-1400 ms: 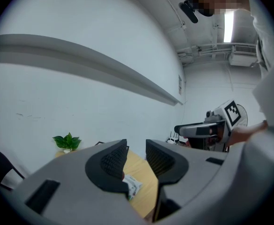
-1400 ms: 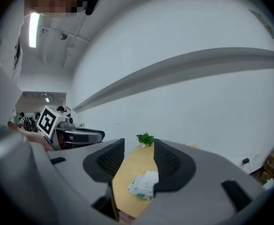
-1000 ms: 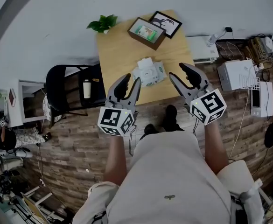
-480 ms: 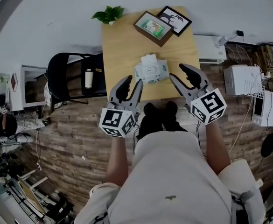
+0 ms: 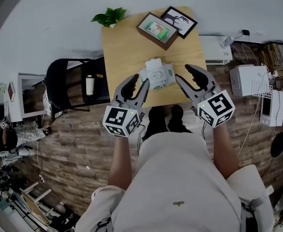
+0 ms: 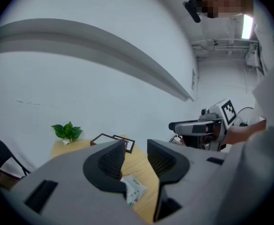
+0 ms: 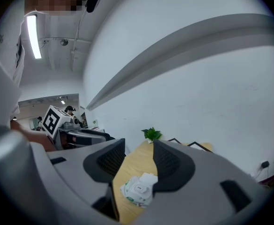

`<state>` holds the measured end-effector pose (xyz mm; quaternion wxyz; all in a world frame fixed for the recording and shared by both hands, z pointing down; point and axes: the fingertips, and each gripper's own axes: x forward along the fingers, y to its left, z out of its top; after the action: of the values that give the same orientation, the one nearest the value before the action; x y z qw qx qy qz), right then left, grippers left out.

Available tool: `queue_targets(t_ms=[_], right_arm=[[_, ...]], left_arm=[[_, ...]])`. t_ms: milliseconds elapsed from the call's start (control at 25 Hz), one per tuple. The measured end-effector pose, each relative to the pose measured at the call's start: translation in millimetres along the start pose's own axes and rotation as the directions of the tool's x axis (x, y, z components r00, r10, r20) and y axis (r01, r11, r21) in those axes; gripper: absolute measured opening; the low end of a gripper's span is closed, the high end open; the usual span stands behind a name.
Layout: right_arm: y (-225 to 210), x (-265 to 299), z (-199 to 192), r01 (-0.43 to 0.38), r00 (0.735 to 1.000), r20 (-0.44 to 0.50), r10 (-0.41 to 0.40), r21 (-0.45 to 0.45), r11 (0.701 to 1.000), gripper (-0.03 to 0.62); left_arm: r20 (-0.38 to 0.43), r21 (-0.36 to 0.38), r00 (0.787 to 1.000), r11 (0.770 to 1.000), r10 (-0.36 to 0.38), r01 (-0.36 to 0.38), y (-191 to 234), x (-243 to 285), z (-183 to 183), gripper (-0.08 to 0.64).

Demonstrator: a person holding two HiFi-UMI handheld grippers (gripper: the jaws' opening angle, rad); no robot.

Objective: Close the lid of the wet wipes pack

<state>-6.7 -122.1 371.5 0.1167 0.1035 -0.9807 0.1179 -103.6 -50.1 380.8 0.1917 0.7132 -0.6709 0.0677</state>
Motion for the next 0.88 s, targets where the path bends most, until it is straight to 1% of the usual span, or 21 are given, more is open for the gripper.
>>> queue_targets(t_ms=[200, 400, 640, 880], right_arm=[[-1.6, 12.8, 4.4, 0.053, 0.999, -0.004, -0.053, 0.010, 0.999, 0.173], [-3.6, 26.3, 7.7, 0.111, 0.994, -0.008, -0.111, 0.018, 0.994, 0.173], [-6.1, 42.2, 1.3, 0.171, 0.985, -0.030, -0.170, 0.038, 0.984, 0.173], [-8.5, 55.6, -6.9, 0.220, 0.975, -0.046, -0.218, 0.060, 0.974, 0.172]], left_arm=[[-0.026, 0.018, 0.996, 0.996, -0.083, 0.083, 13.6, 20.0, 3.2, 0.141], [-0.065, 0.028, 0.985, 0.987, -0.158, 0.160, 33.3, 38.7, 0.4, 0.141], [-0.126, 0.033, 0.963, 0.969, -0.238, 0.244, 57.6, 64.7, -12.4, 0.141], [-0.176, 0.036, 0.937, 0.949, -0.302, 0.313, 71.7, 84.6, -23.7, 0.141]])
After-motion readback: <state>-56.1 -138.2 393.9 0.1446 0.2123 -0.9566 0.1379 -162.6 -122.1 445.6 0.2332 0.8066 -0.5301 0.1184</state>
